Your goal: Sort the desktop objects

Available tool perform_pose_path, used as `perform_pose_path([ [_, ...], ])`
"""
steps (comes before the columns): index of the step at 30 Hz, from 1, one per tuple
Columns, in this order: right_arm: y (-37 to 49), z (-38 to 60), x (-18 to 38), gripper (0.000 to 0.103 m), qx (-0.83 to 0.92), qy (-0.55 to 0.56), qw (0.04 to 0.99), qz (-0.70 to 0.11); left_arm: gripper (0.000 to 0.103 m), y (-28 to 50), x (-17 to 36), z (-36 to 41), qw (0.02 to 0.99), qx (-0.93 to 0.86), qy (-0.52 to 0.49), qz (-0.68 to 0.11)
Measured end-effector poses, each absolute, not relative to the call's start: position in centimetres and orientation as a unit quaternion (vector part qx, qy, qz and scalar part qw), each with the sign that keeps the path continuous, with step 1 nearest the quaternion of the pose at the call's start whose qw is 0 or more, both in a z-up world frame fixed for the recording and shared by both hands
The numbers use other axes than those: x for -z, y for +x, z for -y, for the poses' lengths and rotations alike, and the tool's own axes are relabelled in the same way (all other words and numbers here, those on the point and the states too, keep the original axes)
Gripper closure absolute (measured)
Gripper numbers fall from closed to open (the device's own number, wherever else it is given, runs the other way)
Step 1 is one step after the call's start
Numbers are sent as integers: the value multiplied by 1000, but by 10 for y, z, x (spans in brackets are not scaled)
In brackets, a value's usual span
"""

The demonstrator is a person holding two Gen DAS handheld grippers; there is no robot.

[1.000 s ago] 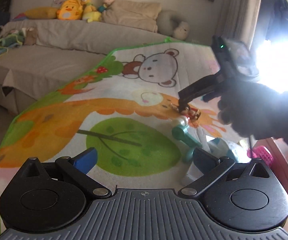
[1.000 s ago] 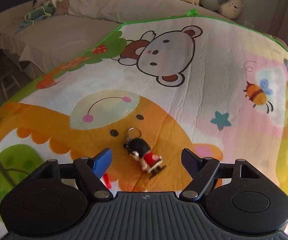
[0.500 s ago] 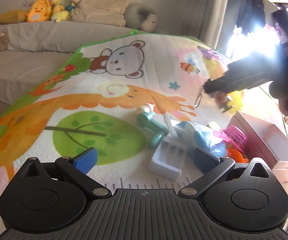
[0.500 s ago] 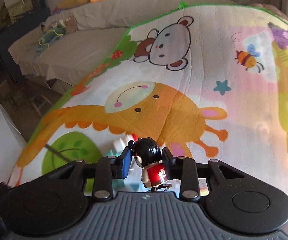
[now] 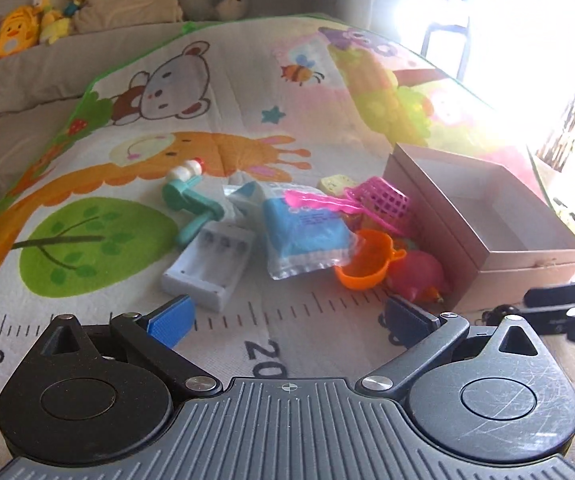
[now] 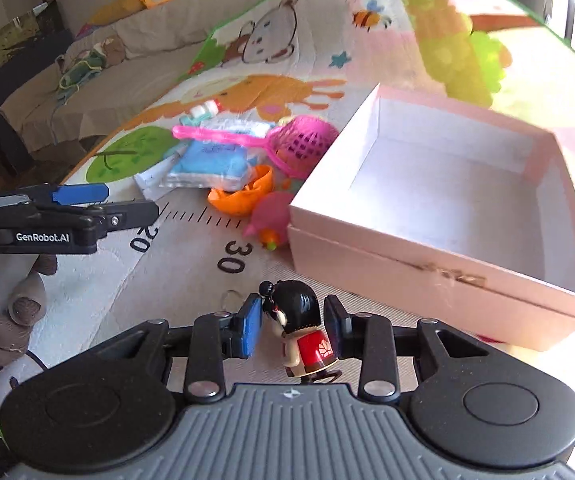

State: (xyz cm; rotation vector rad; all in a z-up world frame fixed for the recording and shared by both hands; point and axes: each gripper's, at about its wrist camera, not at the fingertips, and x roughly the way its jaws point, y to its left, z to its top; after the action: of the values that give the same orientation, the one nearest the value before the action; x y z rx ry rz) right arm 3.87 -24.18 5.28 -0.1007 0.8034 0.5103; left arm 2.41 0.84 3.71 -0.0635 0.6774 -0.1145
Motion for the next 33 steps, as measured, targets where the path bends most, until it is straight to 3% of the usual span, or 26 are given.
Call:
perform_pose_path([
  [2, 31, 262, -73, 58, -231, -43, 910, -341, 0, 27, -34, -2, 940, 57, -22, -336],
  [6, 41, 303, -97, 56, -107, -34, 955, -276, 0, 38, -27, 6, 936, 46, -17, -349],
  [10, 94, 338, -69, 54, 11, -9, 947, -322, 0, 39, -28, 5, 937, 43, -9, -347],
  [14, 124, 336, -42, 52, -21, 34, 923, -383, 0, 34, -34, -5, 943, 34, -1, -332],
  [24, 142, 288, -43, 52, -89, 31, 926, -365, 0, 35, -33, -20, 942, 29, -12, -334],
  [29, 101, 287, -53, 52, -107, 15, 938, -328, 0, 40, -31, -6, 940, 54, 2, -337],
  [33, 62, 297, -55, 40, -98, 32, 944, -312, 0, 54, -30, 13, 942, 72, 27, -328],
])
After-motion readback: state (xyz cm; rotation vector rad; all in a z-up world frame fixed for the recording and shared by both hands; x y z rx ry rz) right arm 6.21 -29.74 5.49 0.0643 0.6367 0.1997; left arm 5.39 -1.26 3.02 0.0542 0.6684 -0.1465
